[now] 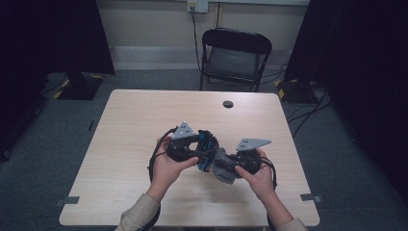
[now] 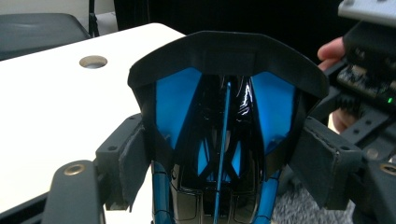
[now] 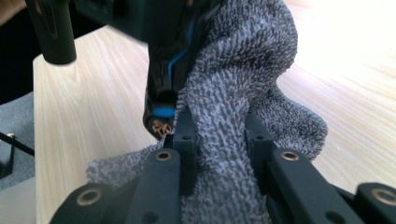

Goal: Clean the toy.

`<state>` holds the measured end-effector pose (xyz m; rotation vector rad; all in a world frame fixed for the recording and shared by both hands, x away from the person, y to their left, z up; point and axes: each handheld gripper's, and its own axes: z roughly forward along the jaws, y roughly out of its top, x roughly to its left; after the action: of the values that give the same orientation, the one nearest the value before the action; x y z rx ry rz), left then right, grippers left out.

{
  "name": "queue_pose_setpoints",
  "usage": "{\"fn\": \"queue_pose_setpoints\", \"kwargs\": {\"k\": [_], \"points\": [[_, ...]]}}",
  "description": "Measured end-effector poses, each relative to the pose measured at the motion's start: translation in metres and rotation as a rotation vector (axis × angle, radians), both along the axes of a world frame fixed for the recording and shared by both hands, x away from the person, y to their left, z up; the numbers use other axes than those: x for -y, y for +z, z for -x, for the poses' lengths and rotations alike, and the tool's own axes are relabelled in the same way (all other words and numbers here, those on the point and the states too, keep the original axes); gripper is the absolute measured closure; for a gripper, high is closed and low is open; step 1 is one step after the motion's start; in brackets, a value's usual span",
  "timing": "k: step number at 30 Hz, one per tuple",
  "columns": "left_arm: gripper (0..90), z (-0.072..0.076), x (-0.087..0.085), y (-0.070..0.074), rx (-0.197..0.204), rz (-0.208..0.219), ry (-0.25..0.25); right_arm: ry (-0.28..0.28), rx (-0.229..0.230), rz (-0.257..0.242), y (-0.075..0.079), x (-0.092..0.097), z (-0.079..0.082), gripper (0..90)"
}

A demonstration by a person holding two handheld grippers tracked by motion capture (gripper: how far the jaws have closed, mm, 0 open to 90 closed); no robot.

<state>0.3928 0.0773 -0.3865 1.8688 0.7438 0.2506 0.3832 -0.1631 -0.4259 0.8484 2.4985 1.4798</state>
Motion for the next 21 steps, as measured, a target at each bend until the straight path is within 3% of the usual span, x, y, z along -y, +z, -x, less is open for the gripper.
{"fn": "queue_pose_setpoints", "kwargs": {"k": [14, 21], "points": [[25.5, 0.000, -0.001, 0.003, 0.001, 0.015, 0.006, 0.040, -0.020, 0.080, -0.020, -0.009, 0.003, 72.7], [25.5, 0.000, -0.002, 0.004, 0.001, 0.018, 0.005, 0.036, -0.026, 0.132, -0.024, 0.000, 0.004, 72.7]]}}
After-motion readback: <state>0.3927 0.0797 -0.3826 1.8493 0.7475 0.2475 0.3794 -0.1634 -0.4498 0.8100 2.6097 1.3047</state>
